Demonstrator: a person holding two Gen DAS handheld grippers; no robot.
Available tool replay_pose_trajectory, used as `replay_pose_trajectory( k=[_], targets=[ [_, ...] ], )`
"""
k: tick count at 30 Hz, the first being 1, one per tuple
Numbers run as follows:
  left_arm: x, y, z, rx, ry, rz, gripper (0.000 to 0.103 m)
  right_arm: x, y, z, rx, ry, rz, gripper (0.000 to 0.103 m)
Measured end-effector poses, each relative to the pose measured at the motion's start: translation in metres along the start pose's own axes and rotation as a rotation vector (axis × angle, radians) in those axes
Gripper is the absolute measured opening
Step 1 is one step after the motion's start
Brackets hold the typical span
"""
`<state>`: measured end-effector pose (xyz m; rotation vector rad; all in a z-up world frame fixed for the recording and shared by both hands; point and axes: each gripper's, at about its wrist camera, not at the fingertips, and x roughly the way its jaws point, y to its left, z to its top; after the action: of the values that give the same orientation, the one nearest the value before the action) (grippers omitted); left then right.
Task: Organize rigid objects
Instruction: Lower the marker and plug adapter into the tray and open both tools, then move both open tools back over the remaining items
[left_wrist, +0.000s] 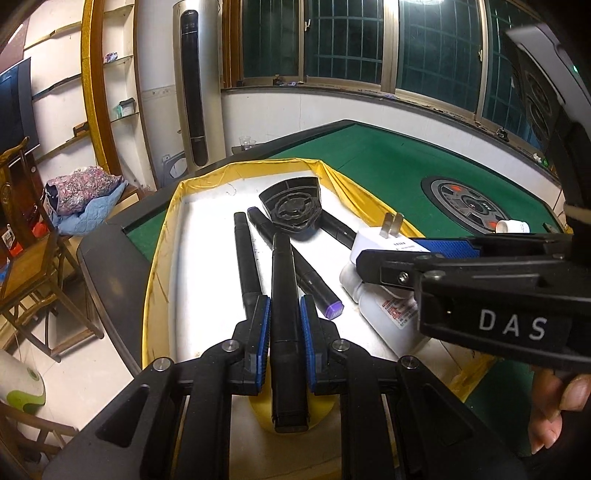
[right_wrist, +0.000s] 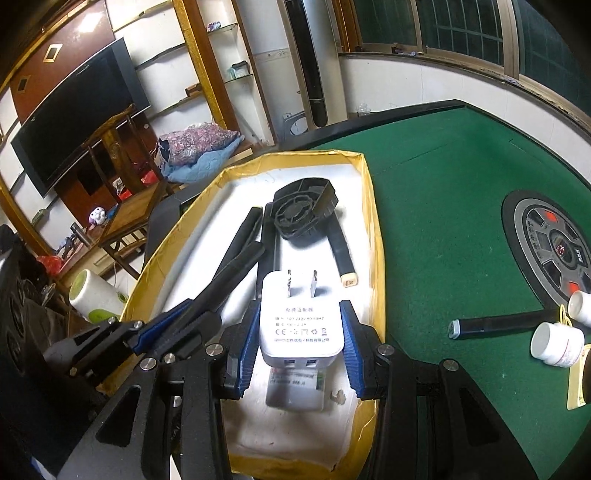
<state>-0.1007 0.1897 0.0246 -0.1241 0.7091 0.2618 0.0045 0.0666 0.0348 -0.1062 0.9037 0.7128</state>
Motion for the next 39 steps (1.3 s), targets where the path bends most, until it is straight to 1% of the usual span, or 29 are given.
replay_pose_trajectory(
  k=[9,10,11,12,13,15,17,28,33,39],
  targets=[
    [-0.003,-0.001,-0.001,0.003,-0.014,0.015,0.015,0.001,-0.001,0.007,-0.003,-0.015,-0.008,0.037],
    [-0.004,-0.001,-0.001,0.006,-0.017,0.018,0.016,0.0,-0.002,0.008,0.001,-0.012,-0.004,0.039],
    [-0.005,-0.002,0.0,0.007,-0.022,0.029,0.018,0.0,-0.002,0.008,0.002,-0.012,-0.003,0.043],
    [-0.007,-0.002,0.0,0.009,-0.026,0.039,0.028,-0.002,-0.003,0.007,0.002,-0.015,-0.004,0.046],
    [-0.008,-0.002,0.0,0.012,-0.033,0.046,0.04,-0.004,-0.002,0.007,0.001,-0.02,-0.006,0.049],
    [-0.013,-0.002,0.001,0.012,-0.058,0.062,0.053,-0.008,-0.001,0.007,-0.003,-0.033,-0.005,0.053],
    [-0.019,-0.001,0.002,0.013,-0.082,0.074,0.053,-0.012,0.002,0.008,-0.01,-0.045,-0.01,0.054],
    [-0.035,0.0,0.008,0.009,-0.119,0.099,0.053,-0.03,0.011,0.011,-0.024,-0.093,-0.009,0.055],
    [-0.042,-0.006,0.009,0.031,-0.135,0.109,0.053,-0.039,0.009,0.009,-0.006,-0.113,0.002,0.055],
    [-0.051,-0.012,0.009,0.036,-0.14,0.092,0.053,-0.056,-0.006,-0.001,0.029,-0.133,0.016,0.055]
  ],
)
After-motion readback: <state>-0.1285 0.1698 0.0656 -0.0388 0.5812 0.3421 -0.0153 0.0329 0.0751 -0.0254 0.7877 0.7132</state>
